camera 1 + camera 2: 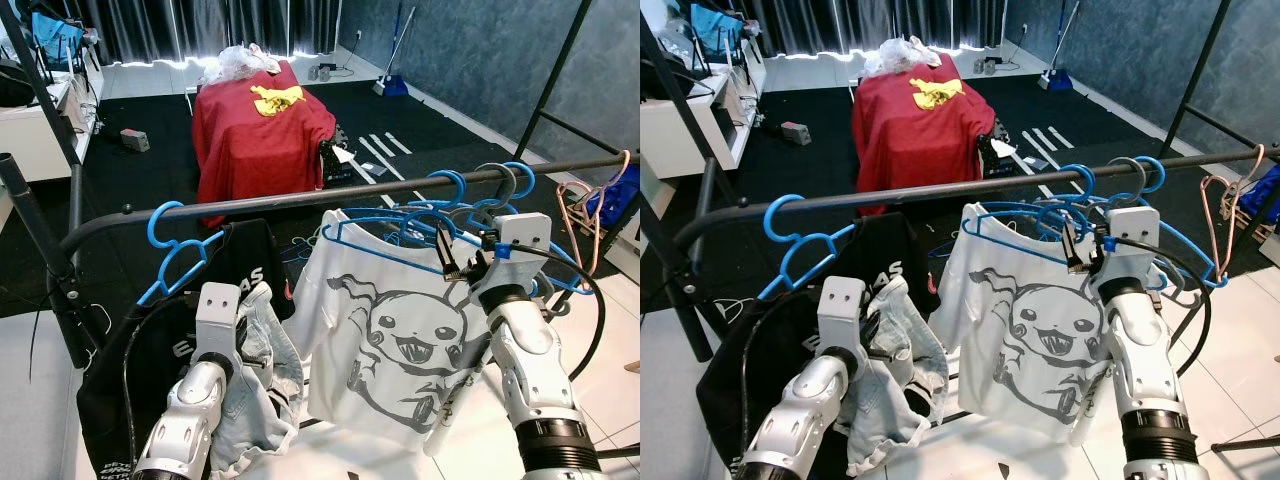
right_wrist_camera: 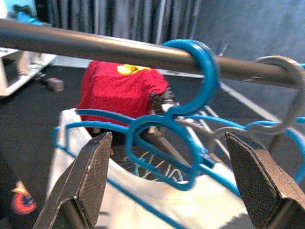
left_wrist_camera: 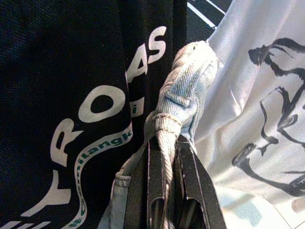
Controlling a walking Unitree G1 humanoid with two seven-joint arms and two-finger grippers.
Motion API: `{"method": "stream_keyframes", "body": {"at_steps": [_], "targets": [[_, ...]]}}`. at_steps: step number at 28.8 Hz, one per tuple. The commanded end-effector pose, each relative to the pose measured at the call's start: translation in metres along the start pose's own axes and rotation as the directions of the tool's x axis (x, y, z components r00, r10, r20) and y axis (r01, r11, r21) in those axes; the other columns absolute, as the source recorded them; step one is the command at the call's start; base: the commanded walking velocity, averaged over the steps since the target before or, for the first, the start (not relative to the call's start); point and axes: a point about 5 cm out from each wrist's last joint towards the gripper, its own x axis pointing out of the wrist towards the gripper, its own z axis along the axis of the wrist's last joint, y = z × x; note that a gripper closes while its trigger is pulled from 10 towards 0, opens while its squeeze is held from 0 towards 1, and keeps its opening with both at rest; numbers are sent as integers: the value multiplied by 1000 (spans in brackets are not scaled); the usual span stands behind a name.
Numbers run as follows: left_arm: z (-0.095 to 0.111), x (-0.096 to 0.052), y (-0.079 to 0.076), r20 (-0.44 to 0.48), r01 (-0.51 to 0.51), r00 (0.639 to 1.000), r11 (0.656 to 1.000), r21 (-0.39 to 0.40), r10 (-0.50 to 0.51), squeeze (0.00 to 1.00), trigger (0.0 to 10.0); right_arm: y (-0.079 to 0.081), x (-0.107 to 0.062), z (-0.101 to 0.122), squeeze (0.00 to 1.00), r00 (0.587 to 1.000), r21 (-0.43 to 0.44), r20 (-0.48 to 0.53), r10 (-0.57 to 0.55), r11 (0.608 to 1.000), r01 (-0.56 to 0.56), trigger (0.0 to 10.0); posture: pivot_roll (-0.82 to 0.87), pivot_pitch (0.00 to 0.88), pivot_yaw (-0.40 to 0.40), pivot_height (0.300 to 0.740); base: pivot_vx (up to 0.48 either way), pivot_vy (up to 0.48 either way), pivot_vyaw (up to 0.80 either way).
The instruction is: Hang hanger
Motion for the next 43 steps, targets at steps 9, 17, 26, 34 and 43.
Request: {"method": "stream_keyframes", "body": {"at_steps": [9, 17, 26, 34, 43], "targets": [[6, 1, -3, 22, 18, 1000, 1000, 21, -18, 0, 10000, 6, 4, -6, 0, 985, 4, -98, 143, 990, -143, 10000, 2, 0, -16, 740, 0, 0, 0], [7, 1, -2, 23, 19, 1000, 1000, 24, -20, 0, 10000, 1, 6, -2, 0, 990, 16, -74, 118, 993, -117, 0, 2, 0, -14, 740, 0, 0, 0], [7, 0, -2, 22, 21, 1000, 999, 25, -22, 0, 10000, -8, 7, 6, 0, 999, -25, -43, 32, 999, -33, 10000, 4, 0, -11, 740, 0, 0, 0], [7, 0, -2, 22, 22, 1000, 999, 25, -23, 0, 10000, -17, 5, 8, 0, 999, -75, -25, -47, 996, 45, 10000, 2, 0, -10, 740, 0, 0, 0], [7, 0, -2, 19, 24, 1000, 999, 25, -25, 0, 10000, -21, 3, 12, 0, 994, -81, 15, -106, 991, 107, 10000, 1, 0, -9, 740, 0, 0, 0]]}}
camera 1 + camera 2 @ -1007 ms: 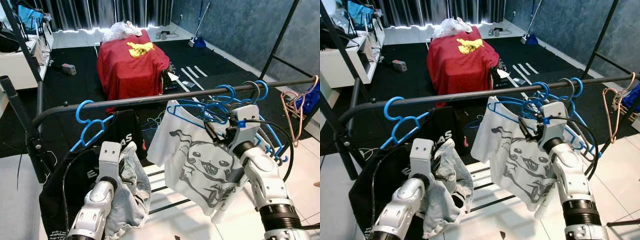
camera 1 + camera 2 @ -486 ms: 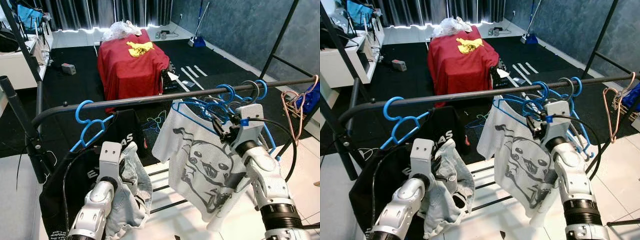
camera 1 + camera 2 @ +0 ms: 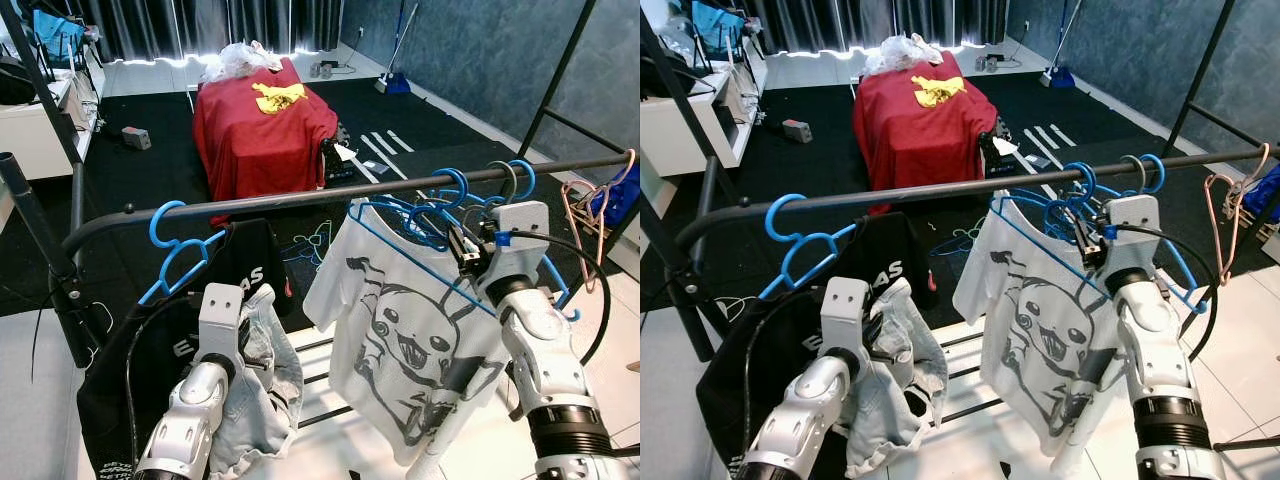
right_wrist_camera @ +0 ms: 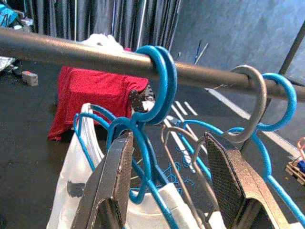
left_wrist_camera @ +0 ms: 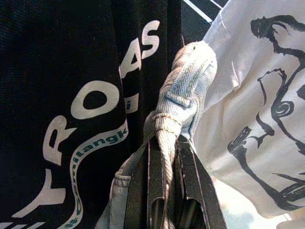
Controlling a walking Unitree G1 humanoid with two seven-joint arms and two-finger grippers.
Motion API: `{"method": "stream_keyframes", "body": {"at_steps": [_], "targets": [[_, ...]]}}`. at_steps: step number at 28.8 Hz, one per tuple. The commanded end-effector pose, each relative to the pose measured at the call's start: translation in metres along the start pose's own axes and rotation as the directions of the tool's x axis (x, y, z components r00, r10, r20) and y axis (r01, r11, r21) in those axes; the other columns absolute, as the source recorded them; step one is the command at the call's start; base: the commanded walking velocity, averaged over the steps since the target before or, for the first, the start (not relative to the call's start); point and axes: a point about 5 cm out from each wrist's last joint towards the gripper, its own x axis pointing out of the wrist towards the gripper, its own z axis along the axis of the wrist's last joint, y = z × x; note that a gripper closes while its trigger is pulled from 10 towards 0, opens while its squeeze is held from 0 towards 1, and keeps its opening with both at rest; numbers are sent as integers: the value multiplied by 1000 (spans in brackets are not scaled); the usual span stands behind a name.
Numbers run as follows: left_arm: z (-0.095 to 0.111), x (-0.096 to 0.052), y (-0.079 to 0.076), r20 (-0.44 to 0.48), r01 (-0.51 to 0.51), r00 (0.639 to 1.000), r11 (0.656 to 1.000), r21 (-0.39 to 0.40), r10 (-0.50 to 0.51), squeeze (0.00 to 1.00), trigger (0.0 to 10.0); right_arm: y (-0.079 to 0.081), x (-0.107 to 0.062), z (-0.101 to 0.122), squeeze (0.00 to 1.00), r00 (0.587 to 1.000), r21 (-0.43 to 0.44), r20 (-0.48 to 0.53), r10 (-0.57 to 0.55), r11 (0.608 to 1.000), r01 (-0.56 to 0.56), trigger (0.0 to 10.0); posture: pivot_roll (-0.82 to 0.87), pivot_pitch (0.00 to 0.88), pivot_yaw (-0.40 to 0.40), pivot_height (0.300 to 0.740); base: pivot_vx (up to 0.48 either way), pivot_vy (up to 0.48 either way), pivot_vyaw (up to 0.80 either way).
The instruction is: Hang hanger
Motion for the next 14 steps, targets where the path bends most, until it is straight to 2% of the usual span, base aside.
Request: {"method": "stream_keyframes", "body": {"at_steps": [1, 8, 14], "targets": [[8, 0, 1, 30, 1, 1000, 1000, 19, -2, 0, 10000, -3, -2, 3, 0, 1000, -9, 22, -22, 1000, 23, 10000, 1, 0, -9, 740, 0, 0, 0], [8, 0, 1, 29, 2, 1000, 1000, 18, -3, 0, 10000, -4, -2, 3, 0, 999, -3, 24, -36, 999, 37, 10000, 2, 0, -6, 740, 0, 0, 0], [9, 2, 1, 26, 8, 1000, 1000, 24, -9, 0, 10000, -8, 12, 5, 0, 1000, 7, 13, -16, 1000, 16, 10000, 1, 0, 1, 740, 0, 0, 0]]}}
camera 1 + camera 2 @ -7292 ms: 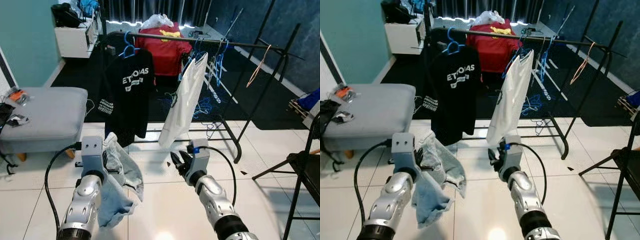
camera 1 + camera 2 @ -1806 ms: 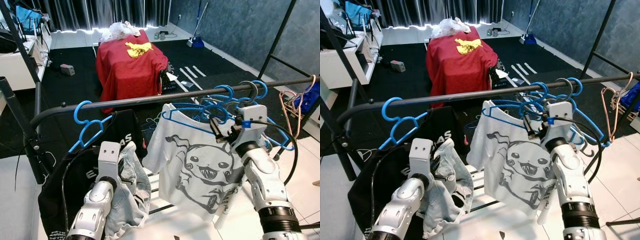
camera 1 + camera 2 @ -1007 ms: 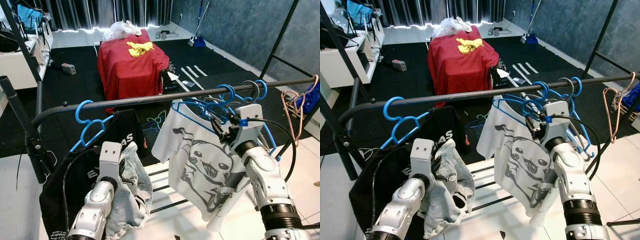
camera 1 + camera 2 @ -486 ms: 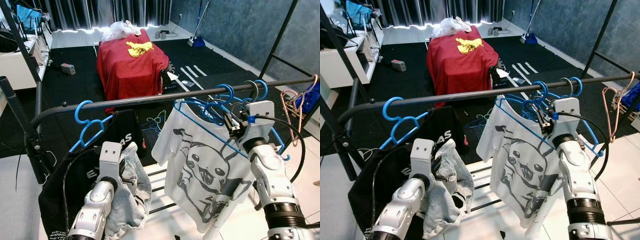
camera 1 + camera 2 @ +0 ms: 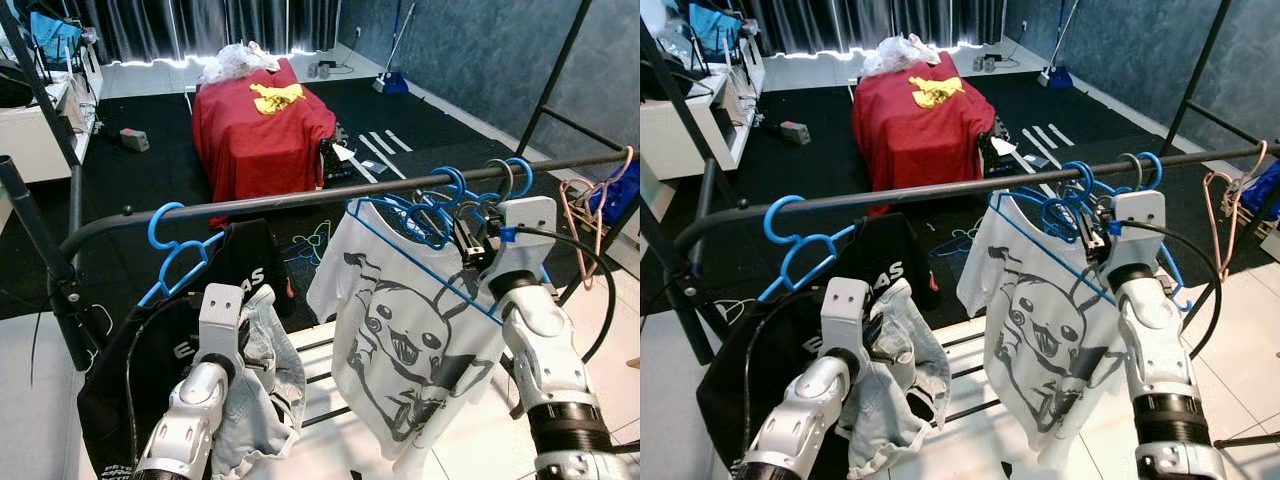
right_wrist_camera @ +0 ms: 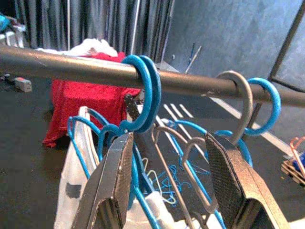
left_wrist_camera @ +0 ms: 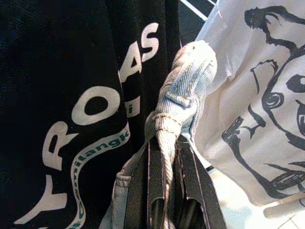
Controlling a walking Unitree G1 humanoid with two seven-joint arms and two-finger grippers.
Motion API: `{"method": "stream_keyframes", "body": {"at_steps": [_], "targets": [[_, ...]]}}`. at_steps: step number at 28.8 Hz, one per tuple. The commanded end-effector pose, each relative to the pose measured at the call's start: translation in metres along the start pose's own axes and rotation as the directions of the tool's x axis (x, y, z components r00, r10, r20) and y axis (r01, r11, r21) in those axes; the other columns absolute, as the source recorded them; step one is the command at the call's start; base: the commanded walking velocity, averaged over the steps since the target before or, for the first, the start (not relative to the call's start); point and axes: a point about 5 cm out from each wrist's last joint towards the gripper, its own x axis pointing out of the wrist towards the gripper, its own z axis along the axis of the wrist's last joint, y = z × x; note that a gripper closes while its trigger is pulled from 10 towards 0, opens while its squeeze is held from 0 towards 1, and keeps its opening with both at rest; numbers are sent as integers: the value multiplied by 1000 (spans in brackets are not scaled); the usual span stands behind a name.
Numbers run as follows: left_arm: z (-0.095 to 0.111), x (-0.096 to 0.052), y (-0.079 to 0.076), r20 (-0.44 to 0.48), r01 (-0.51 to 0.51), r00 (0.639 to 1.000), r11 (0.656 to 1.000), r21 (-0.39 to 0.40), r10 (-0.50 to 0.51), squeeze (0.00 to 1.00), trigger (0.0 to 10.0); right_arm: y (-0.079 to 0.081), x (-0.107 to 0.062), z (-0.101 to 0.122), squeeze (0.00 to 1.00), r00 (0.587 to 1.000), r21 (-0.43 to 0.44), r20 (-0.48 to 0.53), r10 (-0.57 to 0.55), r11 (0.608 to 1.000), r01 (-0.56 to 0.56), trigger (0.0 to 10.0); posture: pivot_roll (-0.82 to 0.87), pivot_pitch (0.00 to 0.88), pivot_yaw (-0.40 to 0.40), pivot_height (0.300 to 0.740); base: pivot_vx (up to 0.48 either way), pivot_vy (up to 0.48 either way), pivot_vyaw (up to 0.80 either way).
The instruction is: Hang hanger
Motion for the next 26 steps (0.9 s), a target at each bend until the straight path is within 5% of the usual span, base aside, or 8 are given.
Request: {"method": "stream_keyframes", "body": {"at_steps": [1, 11, 26], "targets": [[8, 1, 1, 28, 2, 1000, 1000, 21, -3, 0, 10000, -3, 3, 1, 0, 1000, 3, 5, -1, 1000, 1, 10000, 1, 0, 1, 740, 0, 0, 0], [8, 1, 4, 24, -5, 1000, 1000, 28, 5, 0, 10000, 4, 16, 5, 0, 997, -7, -2, 72, 997, -72, 10000, 13, 4, 0, 740, 0, 0, 0], [10, 0, 5, 26, 2, 1000, 999, 33, -2, 0, 10000, 10, 4, 1, 0, 999, 14, 38, 12, 1000, -12, 10000, 21, 15, 12, 740, 0, 0, 0]]}}
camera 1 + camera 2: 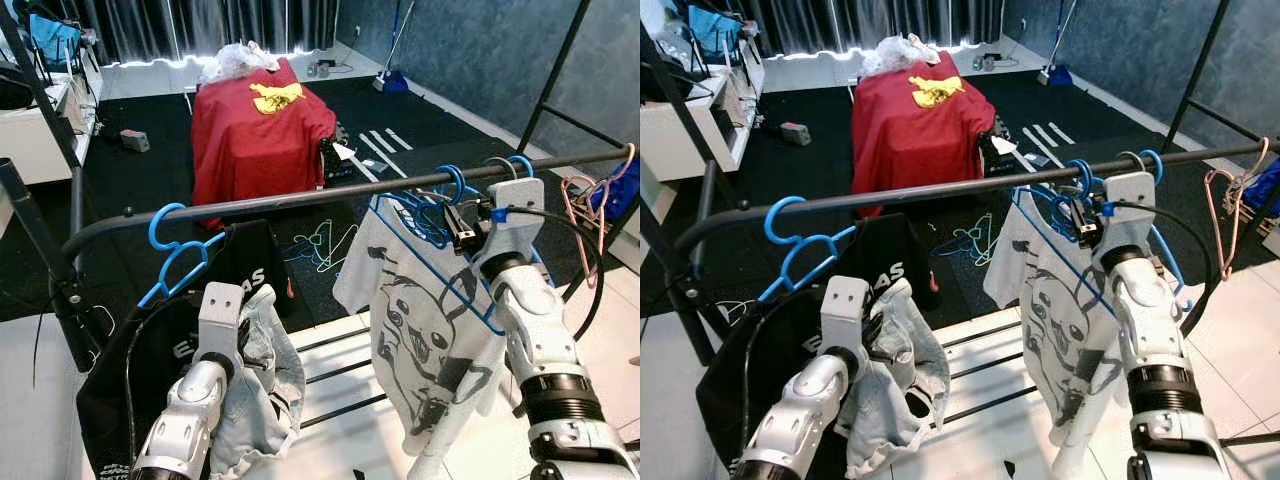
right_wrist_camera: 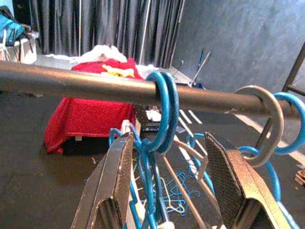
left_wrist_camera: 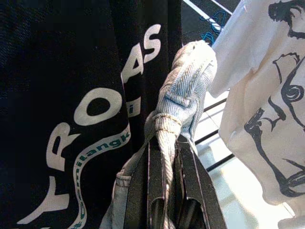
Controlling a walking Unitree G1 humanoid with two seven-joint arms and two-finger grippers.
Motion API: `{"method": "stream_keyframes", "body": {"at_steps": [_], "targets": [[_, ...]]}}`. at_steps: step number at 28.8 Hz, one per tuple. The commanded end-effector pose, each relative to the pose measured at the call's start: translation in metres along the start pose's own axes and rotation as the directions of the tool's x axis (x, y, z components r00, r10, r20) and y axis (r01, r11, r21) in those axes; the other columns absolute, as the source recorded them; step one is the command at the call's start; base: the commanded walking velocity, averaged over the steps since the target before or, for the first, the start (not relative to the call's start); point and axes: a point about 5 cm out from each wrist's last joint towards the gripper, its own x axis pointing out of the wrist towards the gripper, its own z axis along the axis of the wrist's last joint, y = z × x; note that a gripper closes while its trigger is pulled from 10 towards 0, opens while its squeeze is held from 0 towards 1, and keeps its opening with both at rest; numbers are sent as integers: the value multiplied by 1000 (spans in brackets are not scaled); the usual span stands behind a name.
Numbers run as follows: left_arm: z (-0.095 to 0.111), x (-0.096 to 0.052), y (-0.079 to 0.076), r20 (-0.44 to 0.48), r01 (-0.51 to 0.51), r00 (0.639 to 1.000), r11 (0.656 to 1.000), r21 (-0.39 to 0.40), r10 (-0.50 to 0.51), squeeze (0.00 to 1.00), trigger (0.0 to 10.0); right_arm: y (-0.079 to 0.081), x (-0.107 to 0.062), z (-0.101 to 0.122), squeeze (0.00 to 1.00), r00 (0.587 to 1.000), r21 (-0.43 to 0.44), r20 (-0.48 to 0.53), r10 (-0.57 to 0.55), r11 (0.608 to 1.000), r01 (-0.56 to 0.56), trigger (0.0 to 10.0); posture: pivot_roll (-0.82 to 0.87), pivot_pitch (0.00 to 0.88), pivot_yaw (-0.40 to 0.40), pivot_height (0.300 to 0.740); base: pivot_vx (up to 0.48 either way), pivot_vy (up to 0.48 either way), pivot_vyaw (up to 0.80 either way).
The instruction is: Hang hanger
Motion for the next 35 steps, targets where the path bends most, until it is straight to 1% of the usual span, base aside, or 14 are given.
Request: {"method": "stream_keyframes", "body": {"at_steps": [1, 6, 12, 16, 17, 20, 23, 29, 35], "targets": [[7, -1, 3, 24, -1, 1000, 1000, 24, 0, 0, 10000, 0, -2, 1, 0, 1000, -3, 14, -9, 1000, 9, 10000, 21, 15, 12, 740, 0, 0, 0], [7, -1, 2, 24, 3, 1000, 1000, 27, -4, 0, 10000, 0, -3, 1, 0, 1000, 3, 21, -22, 1000, 22, 10000, 20, 17, 12, 740, 0, 0, 0], [7, -1, 2, 22, 2, 1000, 1000, 24, -3, 0, 10000, 3, -4, 0, 0, 1000, 12, 22, -8, 1000, 8, 10000, 22, 22, 11, 740, 0, 0, 0], [6, -2, 2, 21, 2, 1000, 1000, 25, -3, 0, 10000, 11, -3, -1, 0, 998, 22, 12, 63, 998, -64, 10000, 22, 21, 9, 740, 0, 0, 0], [6, -2, 2, 21, 2, 1000, 1000, 25, -3, 0, 10000, 11, -3, -1, 0, 998, 22, 12, 63, 998, -64, 10000, 22, 21, 9, 740, 0, 0, 0], [7, -2, 2, 21, 0, 1000, 1000, 23, -1, 0, 10000, 19, -4, -3, 0, 996, 31, 7, 89, 996, -89, 10000, 22, 20, 8, 740, 0, 0, 0], [7, -2, 2, 20, 1, 1000, 1000, 23, -2, 0, 10000, 20, -3, -4, 0, 995, 33, 1, 97, 995, -97, 10000, 23, 20, 9, 740, 0, 0, 0], [7, -1, 3, 21, 2, 1000, 1000, 25, -2, 0, 10000, 15, 2, -5, 0, 993, 20, -19, 114, 993, -113, 10000, 24, 17, 8, 740, 0, 0, 0], [8, 0, 3, 23, 1, 1000, 1000, 24, -2, 0, 10000, 11, 6, -3, 0, 993, 12, -17, 114, 993, -114, 10000, 23, 14, 6, 740, 0, 0, 0]]}}
